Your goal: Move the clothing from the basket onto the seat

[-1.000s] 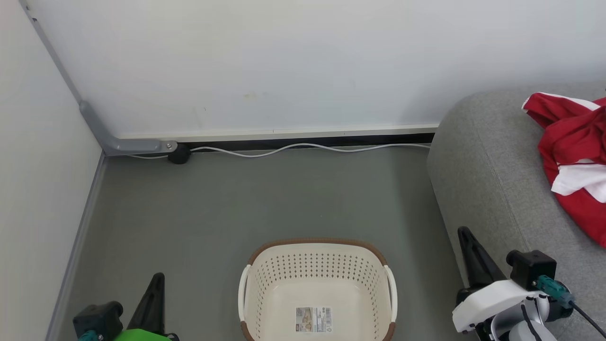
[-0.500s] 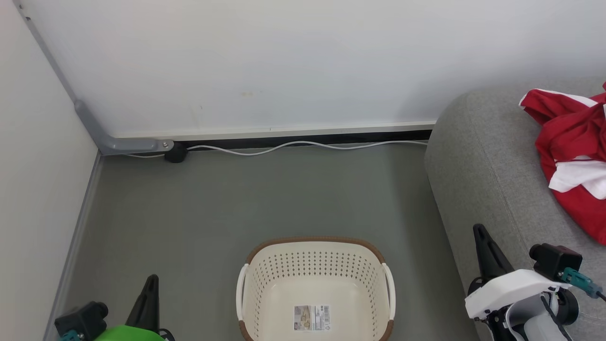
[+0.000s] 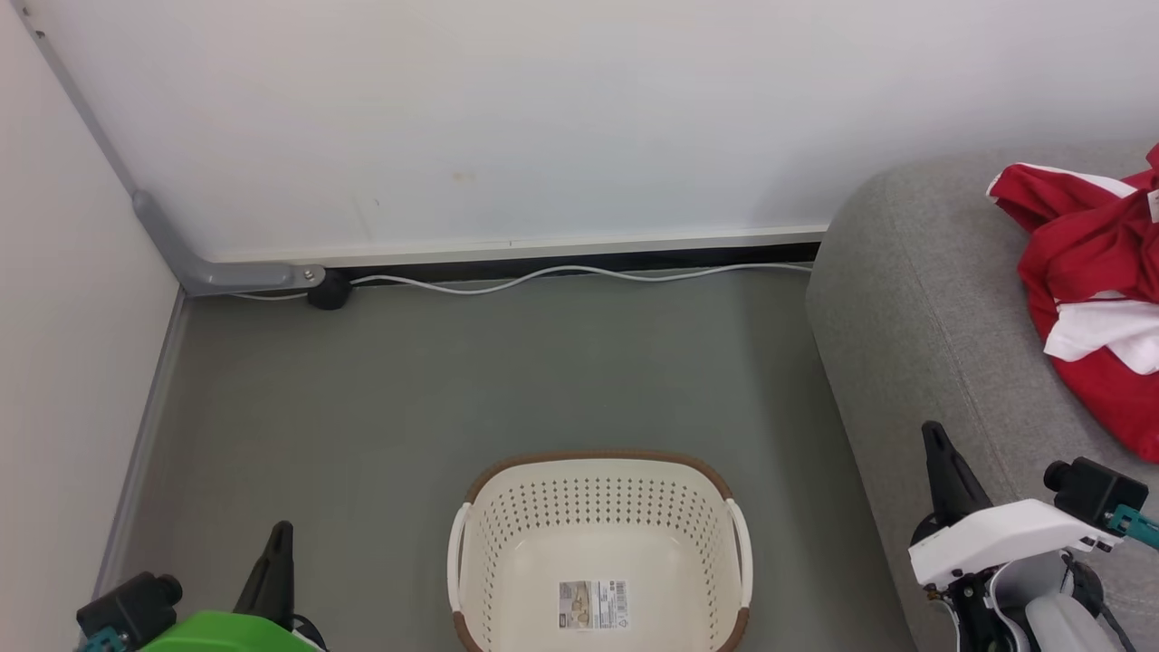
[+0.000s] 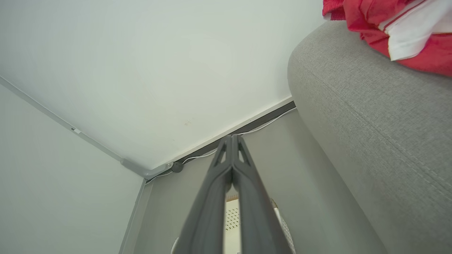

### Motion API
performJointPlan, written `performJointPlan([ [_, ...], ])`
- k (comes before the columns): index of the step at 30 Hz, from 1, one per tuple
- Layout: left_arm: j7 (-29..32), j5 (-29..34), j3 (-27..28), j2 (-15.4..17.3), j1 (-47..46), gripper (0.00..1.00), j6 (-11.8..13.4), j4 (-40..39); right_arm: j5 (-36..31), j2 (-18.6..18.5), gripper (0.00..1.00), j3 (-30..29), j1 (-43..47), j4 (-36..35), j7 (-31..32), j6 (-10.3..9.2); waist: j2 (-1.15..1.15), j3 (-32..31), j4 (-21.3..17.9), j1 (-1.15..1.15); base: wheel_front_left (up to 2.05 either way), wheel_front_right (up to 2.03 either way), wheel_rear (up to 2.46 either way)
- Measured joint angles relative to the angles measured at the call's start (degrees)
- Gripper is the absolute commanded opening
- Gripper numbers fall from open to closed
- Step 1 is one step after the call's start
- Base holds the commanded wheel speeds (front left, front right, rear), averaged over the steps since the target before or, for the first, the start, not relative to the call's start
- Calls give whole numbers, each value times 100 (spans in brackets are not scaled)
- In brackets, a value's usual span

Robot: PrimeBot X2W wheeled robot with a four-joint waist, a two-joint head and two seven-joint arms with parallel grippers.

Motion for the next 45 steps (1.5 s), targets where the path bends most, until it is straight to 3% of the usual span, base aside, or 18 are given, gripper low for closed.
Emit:
performJointPlan([
  [45, 726, -2674, 827, -309, -599, 0, -409, 468, 3422, 105, 0, -773, -280, -24, 868, 201, 0, 131, -162, 0, 0, 0, 0],
])
